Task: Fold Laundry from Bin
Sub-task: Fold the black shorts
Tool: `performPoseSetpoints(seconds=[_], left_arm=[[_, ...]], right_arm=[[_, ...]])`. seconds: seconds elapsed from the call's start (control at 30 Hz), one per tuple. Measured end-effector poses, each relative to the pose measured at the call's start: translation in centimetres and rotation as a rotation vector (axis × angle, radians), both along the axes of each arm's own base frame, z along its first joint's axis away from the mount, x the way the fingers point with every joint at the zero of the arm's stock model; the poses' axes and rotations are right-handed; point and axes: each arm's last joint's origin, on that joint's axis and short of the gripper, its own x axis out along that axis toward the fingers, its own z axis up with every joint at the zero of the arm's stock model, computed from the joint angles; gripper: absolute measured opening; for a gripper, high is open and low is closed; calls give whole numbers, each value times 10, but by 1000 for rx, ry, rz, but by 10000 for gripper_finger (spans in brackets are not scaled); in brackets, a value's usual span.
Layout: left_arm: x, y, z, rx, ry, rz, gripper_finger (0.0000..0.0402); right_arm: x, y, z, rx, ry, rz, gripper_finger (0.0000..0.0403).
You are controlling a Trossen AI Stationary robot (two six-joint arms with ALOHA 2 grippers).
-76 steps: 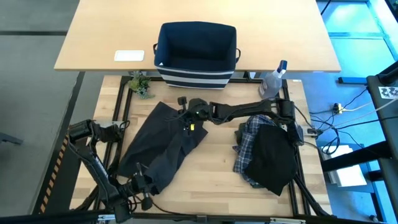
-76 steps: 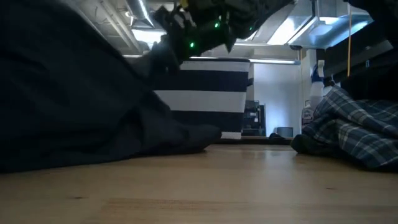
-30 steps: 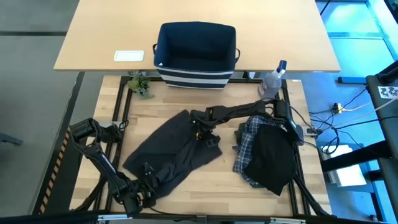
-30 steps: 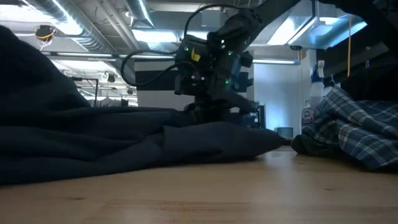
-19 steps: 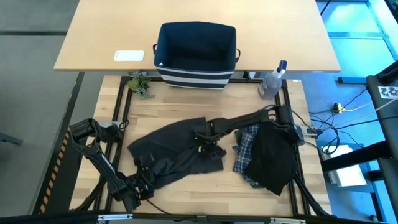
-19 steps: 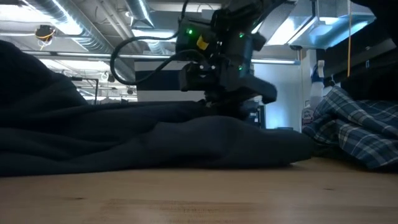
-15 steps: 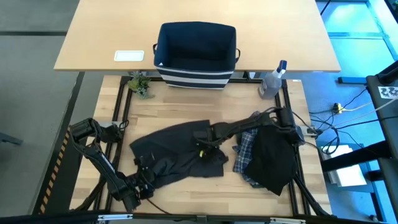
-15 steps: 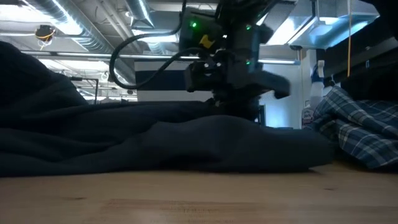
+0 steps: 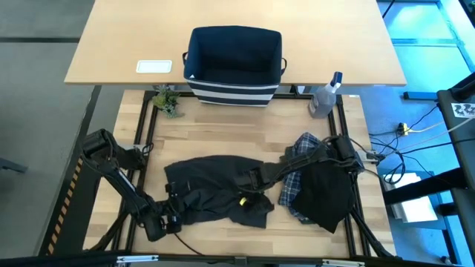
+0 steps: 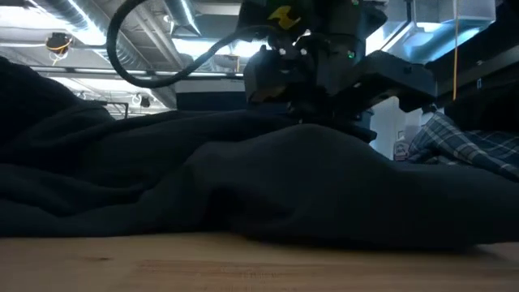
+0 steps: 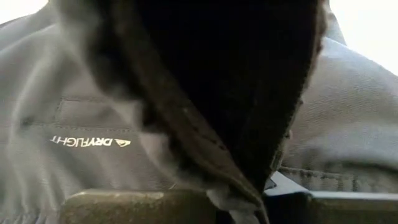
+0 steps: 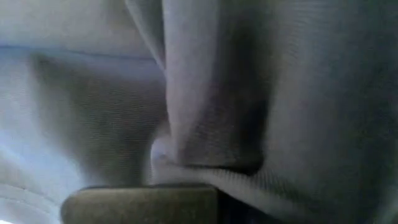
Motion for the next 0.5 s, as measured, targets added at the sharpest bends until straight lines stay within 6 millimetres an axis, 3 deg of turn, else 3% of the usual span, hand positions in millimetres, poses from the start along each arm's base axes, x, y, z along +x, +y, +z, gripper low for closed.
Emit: performPoseSetpoints(seconds=[0.23, 0.5], left_arm=[[-5, 21, 9, -56, 82, -58, 5], [-20, 43, 12, -77, 69, -61, 5]], right_arm=[[-10, 4, -4, 33, -59, -81, 0], [-45, -7, -5, 147, -242, -207, 0]])
